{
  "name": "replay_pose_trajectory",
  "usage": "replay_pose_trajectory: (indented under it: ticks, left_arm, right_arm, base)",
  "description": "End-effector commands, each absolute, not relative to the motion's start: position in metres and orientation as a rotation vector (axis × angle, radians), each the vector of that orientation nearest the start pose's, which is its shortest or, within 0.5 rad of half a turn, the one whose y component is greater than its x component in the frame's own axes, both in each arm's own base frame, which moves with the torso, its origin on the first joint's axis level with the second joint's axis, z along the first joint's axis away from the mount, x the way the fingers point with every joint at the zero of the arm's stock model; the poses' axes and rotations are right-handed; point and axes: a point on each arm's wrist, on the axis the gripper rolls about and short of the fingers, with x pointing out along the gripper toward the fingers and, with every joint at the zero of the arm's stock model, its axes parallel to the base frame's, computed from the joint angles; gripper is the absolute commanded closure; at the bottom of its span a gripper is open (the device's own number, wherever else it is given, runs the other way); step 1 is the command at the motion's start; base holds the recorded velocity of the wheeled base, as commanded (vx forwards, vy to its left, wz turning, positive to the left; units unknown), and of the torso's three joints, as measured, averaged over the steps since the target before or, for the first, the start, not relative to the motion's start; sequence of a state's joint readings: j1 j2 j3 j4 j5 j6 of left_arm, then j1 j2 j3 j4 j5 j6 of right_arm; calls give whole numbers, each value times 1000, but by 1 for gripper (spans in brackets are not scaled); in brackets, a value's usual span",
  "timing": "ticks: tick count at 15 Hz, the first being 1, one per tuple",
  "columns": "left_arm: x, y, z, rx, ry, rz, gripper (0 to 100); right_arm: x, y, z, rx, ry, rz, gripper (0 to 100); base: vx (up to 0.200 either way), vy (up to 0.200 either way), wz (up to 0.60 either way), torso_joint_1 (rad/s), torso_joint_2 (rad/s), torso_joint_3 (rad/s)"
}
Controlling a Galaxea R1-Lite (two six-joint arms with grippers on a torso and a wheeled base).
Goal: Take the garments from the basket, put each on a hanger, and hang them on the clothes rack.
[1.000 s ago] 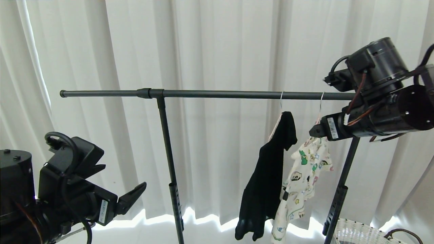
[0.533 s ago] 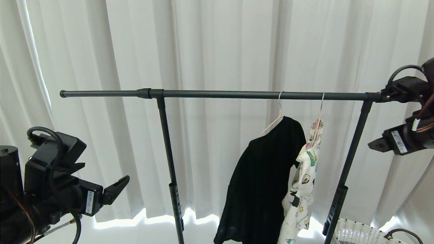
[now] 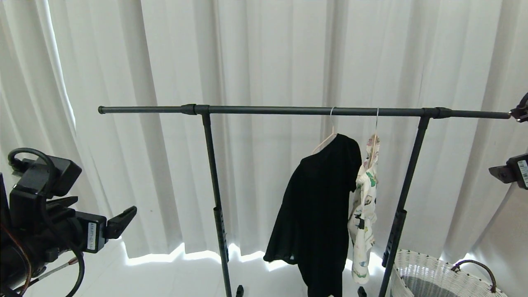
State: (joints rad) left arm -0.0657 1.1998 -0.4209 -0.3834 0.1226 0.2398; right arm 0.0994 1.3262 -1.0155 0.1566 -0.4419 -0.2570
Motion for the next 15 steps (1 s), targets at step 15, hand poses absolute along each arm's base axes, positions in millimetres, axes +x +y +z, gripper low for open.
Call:
replay_pose_trajectory:
  ticks: [15]
  left_arm:
    - [143,19,148,262,506,262,0]
  right_arm:
    - [197,-2,214,-450,413,-334,0]
  base:
    - [-133,0,0,2,2,2]
